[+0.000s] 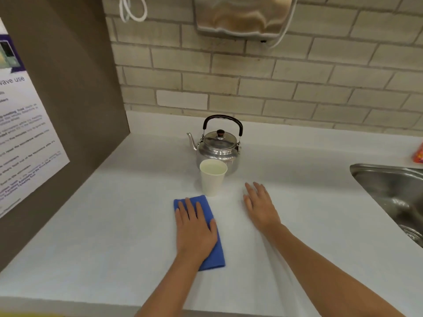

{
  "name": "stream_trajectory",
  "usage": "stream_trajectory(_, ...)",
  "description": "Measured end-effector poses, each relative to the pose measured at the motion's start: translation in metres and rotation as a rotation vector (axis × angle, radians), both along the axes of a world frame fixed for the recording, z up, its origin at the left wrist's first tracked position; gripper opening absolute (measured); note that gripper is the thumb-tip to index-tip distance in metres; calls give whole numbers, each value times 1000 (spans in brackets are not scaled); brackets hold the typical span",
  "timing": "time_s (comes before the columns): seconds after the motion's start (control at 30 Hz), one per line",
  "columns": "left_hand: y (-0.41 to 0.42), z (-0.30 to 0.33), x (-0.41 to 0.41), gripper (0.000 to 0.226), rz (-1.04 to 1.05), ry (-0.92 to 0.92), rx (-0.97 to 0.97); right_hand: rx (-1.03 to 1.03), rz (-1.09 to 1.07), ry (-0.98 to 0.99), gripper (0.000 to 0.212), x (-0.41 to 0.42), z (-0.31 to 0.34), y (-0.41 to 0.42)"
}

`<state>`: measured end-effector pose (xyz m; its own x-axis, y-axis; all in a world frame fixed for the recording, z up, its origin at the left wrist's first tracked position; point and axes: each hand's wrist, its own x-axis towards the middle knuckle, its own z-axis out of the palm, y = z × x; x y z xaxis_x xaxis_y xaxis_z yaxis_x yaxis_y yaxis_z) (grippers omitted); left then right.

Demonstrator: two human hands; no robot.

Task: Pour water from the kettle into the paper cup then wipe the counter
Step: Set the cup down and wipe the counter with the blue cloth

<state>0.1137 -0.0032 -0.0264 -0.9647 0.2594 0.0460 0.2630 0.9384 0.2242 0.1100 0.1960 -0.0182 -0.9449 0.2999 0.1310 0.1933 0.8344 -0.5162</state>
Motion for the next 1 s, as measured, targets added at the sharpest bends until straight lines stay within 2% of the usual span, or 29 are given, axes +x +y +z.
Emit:
stream_trajectory(0.1, -6, -1, 14, 63, 1, -9, 25, 27, 111, -10, 45, 6, 3, 15)
stream_trajectory(0.23, -35, 5, 4, 62, 313, -29, -9, 196, 89, -73, 46, 15, 3, 63)
stream_trajectory(0.37, 32, 12, 22, 65, 469, -36, -32, 186, 111, -124, 47, 16, 0, 77)
stream_trajectory(0.43, 91, 11, 39, 66, 374, -45, -22, 159, 141, -105, 46, 15, 0, 79)
stream_trajectory(0.5, 145, 8, 56, 66, 195, -46, -7, 122, 165, -84, 46, 16, 1, 85)
stream_trajectory(0.6, 161, 5, 65, 61, 12, -34, -15, 113, 156, -80, 46, 20, 3, 107)
stream_trajectory(0.8, 88, -7, 59, 61, 161, -4, 11, 243, 167, -113, 45, 13, 2, 124)
stream_trajectory(1.0, 169, 0, 6, 61, 40, 40, -9, 289, 98, -149, 45, 1, 1, 153)
